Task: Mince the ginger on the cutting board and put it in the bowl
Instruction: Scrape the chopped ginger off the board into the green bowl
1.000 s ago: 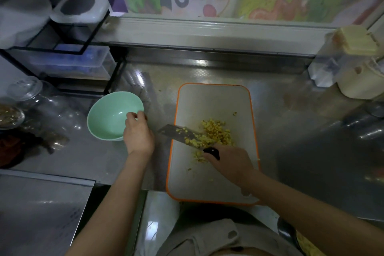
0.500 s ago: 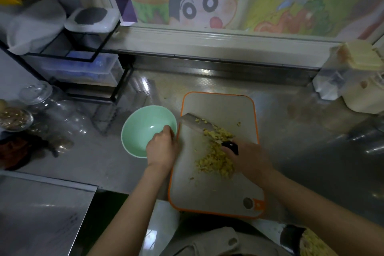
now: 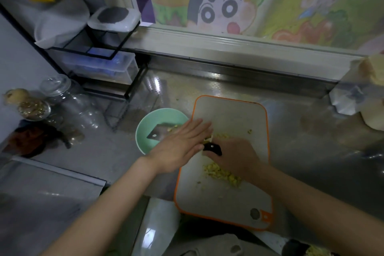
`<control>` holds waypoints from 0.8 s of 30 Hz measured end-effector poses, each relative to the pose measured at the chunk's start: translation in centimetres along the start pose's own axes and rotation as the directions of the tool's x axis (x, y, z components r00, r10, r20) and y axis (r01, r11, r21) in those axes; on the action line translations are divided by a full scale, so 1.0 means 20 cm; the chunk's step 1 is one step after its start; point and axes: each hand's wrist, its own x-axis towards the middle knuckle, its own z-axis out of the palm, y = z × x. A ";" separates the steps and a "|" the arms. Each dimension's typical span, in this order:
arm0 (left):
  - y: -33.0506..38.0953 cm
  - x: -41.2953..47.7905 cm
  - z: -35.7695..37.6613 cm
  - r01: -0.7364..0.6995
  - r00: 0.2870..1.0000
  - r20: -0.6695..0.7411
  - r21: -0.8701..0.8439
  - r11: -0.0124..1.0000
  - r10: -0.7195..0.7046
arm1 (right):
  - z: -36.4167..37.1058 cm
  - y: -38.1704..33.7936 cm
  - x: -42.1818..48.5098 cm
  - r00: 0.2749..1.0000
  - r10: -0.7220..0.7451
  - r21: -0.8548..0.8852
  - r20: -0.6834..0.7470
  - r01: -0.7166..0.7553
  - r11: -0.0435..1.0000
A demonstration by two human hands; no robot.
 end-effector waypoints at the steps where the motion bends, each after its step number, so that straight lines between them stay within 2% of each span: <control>1: -0.02 -0.01 0.00 0.000 0.999 0.036 0.011 1.000 -0.001 | 0.01 -0.02 0.02 0.999 -0.027 0.041 0.037 0.026 0.999; 4: -0.08 -0.06 0.01 -0.003 0.995 0.103 0.030 1.000 0.000 | 0.04 -0.08 0.08 0.988 -0.154 0.110 0.003 0.152 0.982; 8: -0.12 -0.12 0.03 0.052 0.989 0.135 0.018 0.999 -0.054 | 0.07 -0.11 0.14 0.980 -0.198 0.077 0.002 0.197 0.977; 14: -0.18 -0.13 0.01 0.123 0.979 0.163 -0.013 0.992 -0.119 | 0.09 -0.11 0.19 0.977 -0.174 0.013 0.119 0.174 0.985; 24: -0.32 -0.12 0.03 0.239 0.950 0.213 -0.026 0.971 -0.228 | 0.05 -0.07 0.21 0.970 -0.163 -0.104 0.182 0.184 0.977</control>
